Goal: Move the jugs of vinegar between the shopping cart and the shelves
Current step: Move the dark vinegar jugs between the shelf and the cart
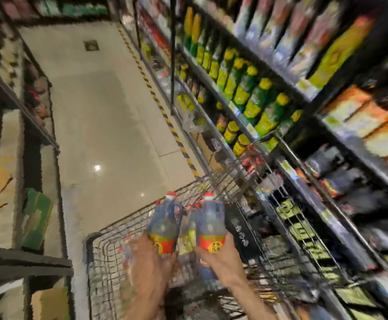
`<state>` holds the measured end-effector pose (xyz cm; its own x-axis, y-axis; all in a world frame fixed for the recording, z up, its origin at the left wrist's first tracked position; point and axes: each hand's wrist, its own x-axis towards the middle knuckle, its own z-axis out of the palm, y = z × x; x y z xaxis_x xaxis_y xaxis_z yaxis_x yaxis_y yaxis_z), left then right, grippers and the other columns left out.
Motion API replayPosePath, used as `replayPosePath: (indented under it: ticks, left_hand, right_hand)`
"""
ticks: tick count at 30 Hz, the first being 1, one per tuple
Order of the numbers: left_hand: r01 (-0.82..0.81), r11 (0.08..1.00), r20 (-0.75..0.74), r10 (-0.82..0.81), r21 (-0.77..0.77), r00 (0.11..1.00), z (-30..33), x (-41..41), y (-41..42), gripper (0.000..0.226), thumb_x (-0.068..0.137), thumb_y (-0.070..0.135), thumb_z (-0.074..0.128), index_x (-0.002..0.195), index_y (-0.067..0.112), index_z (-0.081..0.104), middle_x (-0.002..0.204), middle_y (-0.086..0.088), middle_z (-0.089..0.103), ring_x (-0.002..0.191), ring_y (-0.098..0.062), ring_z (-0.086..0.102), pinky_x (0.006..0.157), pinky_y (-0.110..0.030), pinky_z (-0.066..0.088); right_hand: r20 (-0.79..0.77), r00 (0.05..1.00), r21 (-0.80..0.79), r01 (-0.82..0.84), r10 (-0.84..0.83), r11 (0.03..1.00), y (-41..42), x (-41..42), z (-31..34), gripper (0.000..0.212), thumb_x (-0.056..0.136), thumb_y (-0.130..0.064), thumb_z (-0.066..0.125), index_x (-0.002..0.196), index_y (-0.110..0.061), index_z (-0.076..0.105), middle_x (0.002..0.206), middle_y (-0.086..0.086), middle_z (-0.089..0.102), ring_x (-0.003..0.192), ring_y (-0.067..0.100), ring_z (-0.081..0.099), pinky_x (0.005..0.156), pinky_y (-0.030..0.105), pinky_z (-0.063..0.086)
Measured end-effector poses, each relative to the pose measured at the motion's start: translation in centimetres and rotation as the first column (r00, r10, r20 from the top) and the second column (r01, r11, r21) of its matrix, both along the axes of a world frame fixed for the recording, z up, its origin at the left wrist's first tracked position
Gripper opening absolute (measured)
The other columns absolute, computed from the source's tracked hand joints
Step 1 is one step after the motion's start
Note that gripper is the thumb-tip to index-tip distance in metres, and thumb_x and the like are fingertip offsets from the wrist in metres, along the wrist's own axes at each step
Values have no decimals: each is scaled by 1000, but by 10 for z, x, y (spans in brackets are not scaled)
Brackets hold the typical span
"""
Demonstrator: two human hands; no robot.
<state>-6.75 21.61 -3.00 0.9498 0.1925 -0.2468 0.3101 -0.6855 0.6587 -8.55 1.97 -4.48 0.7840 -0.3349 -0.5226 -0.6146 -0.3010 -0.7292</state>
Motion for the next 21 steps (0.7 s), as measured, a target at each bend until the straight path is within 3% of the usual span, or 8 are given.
replayPosePath:
  ticks: [2,6,9,12,14,16,18,21]
  left_hand:
    - [123,992,89,-121,-19,989,23,5,-26,68,63,52,80,123,28,59,103,4,69,93,-22,69,67,-26,44]
    - [369,895,166,-335,-252,927,65,10,-85,73,68,35,89,131,31,52,128,-1,64,116,-23,65,91,-32,52]
    - [445,871,175,-414,-209,893,91,-8,-130,74,62,37,90,125,31,52,112,-3,70,98,-27,68,82,-35,54]
    - [535,816,252,-482,-221,839,111,-40,-175,87,62,37,88,132,39,38,113,6,62,104,-23,66,86,-35,53]
    - [603,758,270,-544,-249,795,124,-63,-207,85,63,29,89,127,45,37,104,15,61,92,-7,66,74,-20,52]
    - [637,717,283,-572,-281,769,137,-89,-240,75,68,11,90,129,28,50,98,15,61,81,-1,62,64,-5,44]
    - [709,652,335,-627,-271,704,157,-122,-270,72,68,11,91,128,24,53,98,12,58,88,-9,61,64,-9,41]
    - [767,574,341,-688,-286,641,160,-166,-306,72,63,22,90,121,39,52,96,22,58,88,-6,61,64,-17,40]
  right_hand:
    - [46,997,-12,59,-58,998,-25,-14,33,78,59,-58,90,118,-38,43,99,-11,69,86,9,69,80,38,57]
    - [118,969,-36,222,-217,974,-70,-50,84,77,63,-55,88,122,-35,43,99,-12,68,84,9,67,76,38,56]
    - [161,929,-73,347,-333,935,-105,-84,115,79,64,-57,86,125,-33,42,100,-9,65,84,12,66,70,34,54]
    - [234,876,-34,442,-423,896,-140,-125,134,86,66,-54,88,135,-32,41,107,-12,66,89,8,69,72,34,57]
    - [271,835,-13,501,-479,865,-162,-159,151,78,70,-48,89,132,-34,43,106,-14,67,87,5,68,67,25,54]
    - [302,792,-11,559,-530,829,-183,-197,167,69,74,-40,90,123,-41,42,108,-14,66,89,4,67,67,21,51]
    - [305,749,-3,618,-588,786,-205,-234,177,80,71,-44,90,130,-40,35,113,-11,65,94,9,67,75,28,53]
    - [288,700,-13,685,-653,729,-237,-291,186,90,67,-52,89,137,-34,35,109,-11,66,93,11,68,79,35,57]
